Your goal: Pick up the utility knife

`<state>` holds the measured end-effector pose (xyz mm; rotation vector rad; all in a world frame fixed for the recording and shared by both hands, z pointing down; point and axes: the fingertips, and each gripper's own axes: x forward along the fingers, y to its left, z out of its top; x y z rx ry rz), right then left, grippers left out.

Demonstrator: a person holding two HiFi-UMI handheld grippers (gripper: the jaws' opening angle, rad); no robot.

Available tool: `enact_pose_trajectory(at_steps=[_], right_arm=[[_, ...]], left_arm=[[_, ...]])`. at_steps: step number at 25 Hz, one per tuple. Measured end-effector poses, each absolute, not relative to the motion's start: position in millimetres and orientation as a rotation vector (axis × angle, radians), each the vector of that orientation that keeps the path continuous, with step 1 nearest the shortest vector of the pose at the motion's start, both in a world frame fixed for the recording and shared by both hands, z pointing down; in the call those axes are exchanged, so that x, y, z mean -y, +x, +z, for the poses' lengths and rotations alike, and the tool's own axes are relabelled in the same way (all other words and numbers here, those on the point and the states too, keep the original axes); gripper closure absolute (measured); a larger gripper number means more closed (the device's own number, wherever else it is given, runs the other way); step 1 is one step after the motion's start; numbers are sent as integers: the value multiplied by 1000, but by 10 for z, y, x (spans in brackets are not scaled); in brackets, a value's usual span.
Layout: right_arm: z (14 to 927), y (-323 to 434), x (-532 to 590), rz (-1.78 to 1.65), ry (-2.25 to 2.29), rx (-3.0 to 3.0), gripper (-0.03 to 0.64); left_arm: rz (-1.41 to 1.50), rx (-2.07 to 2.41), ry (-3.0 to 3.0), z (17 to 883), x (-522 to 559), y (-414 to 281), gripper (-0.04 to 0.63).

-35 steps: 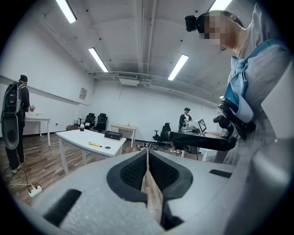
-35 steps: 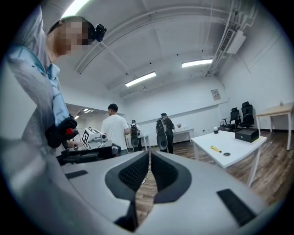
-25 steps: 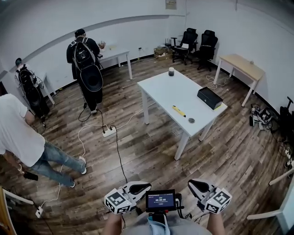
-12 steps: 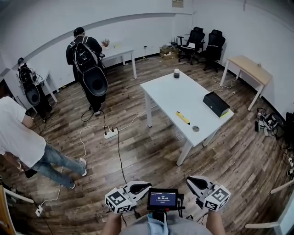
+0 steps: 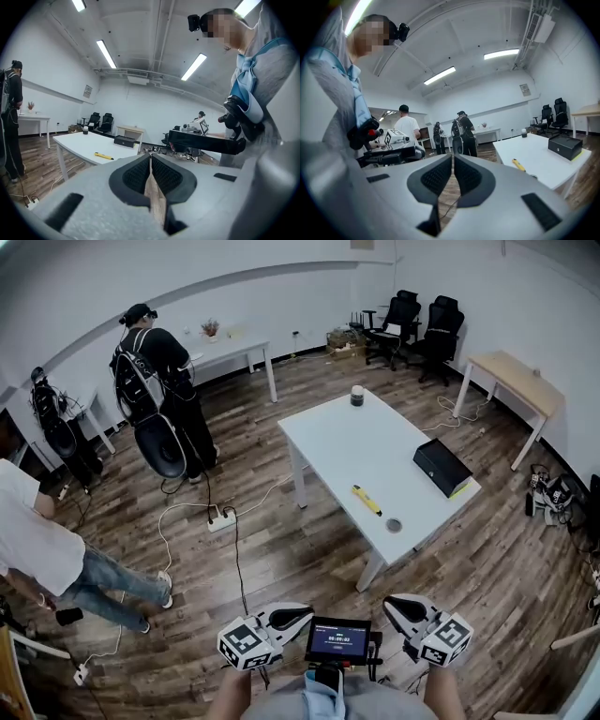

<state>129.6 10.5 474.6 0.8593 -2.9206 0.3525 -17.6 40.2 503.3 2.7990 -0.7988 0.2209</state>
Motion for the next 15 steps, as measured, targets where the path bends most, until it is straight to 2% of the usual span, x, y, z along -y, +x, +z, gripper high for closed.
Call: enact_pose_trajectory(at_steps=[15], right_arm=[[4704,1831,803,313,831,2932,584]], left_arm=[[200,835,2808,4967,393,411,575]])
